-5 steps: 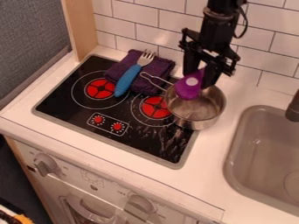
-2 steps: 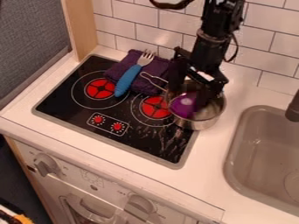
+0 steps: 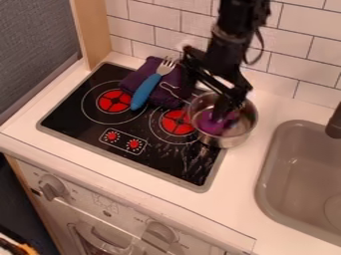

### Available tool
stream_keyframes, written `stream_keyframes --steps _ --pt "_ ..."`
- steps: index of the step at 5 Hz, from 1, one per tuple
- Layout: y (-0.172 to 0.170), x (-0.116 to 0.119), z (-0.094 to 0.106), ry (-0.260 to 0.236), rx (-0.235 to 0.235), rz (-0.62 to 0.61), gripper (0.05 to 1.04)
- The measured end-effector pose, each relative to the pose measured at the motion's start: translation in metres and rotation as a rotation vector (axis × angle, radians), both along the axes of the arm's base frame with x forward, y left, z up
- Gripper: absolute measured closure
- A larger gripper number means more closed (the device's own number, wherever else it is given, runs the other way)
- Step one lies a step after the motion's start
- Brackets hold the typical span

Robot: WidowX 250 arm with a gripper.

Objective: Put the purple object into the silver saucepan

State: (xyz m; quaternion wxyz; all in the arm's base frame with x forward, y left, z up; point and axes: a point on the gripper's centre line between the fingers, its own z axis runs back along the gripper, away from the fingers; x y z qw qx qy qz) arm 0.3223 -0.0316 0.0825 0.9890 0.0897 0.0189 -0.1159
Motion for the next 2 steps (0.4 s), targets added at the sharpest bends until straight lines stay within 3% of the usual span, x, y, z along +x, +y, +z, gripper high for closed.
stream_keyframes --steps 2 --pt "0.006 -0.032 0.002 -0.058 -0.12 0.066 0.082"
